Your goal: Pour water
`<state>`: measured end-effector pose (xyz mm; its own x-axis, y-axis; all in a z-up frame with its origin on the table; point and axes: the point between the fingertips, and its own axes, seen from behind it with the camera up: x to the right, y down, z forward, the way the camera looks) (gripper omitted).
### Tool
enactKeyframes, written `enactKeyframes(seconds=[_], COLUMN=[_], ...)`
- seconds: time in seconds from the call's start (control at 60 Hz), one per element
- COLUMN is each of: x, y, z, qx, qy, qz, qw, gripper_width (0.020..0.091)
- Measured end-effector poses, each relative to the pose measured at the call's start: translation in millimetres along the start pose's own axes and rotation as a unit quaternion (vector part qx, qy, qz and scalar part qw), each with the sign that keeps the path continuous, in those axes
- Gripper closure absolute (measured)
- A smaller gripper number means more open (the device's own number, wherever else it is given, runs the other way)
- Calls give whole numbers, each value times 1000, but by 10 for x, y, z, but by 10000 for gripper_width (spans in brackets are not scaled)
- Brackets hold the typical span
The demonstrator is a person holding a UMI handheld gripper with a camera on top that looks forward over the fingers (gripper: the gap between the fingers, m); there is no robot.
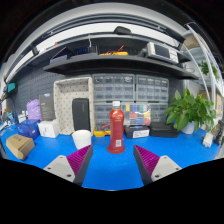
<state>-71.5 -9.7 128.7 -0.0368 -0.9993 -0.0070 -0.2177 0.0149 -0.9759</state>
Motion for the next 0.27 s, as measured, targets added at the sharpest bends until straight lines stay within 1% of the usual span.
enactKeyframes(seconds=[0.15,0.267], x=[39,23], y=[-68,-76], z=[-123,-148], qx=[10,9], qy=[2,-2], qz=[3,7], qw=[1000,1000], gripper_width=[280,277])
